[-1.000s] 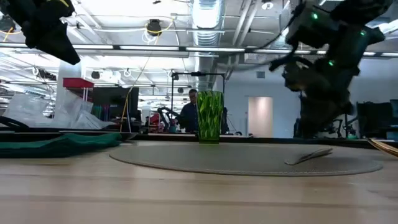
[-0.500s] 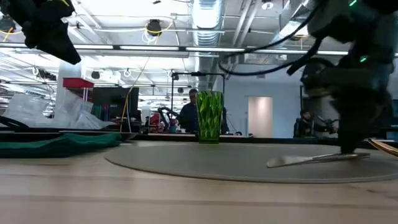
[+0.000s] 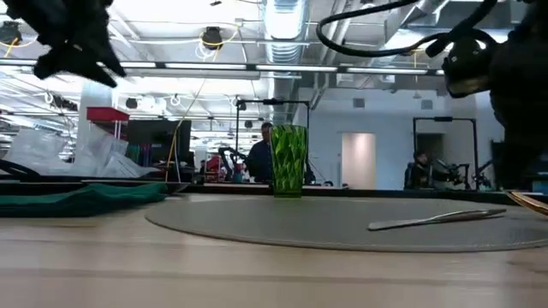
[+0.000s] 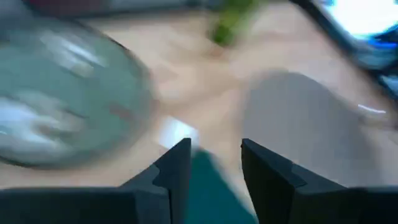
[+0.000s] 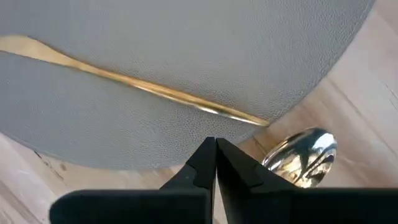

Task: Set table place
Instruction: Adjust the gold knife on the gray table mat

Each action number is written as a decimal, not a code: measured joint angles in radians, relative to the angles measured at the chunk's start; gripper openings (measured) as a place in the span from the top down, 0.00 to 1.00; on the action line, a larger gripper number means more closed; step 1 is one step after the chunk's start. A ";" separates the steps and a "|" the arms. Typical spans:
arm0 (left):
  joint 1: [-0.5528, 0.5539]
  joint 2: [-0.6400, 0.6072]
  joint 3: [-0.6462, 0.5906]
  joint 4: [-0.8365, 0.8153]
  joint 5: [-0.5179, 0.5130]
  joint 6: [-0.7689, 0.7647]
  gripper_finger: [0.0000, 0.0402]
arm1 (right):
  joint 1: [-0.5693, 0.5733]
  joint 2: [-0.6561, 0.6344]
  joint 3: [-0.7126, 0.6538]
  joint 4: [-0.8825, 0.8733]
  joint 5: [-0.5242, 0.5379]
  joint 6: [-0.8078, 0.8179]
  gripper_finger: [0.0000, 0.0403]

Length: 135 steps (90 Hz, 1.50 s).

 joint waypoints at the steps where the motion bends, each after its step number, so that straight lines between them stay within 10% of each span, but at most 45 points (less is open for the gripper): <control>1: -0.001 0.008 -0.007 0.037 0.026 0.020 0.75 | -0.001 0.000 0.000 -0.002 0.001 0.000 1.00; 19: 0.009 0.288 -0.018 0.427 0.291 0.257 0.98 | -0.005 0.000 0.000 -0.034 0.034 0.013 1.00; 45: 0.188 0.760 0.171 0.439 0.587 0.489 1.00 | 0.004 0.000 0.000 -0.039 0.031 0.021 1.00; 72: 0.244 1.104 0.343 0.413 0.684 0.704 1.00 | 0.019 0.000 0.000 -0.037 0.028 0.018 1.00; 135: 0.263 1.231 0.421 0.330 0.739 0.805 1.00 | 0.054 -0.004 -0.004 -0.040 -0.075 -0.118 1.00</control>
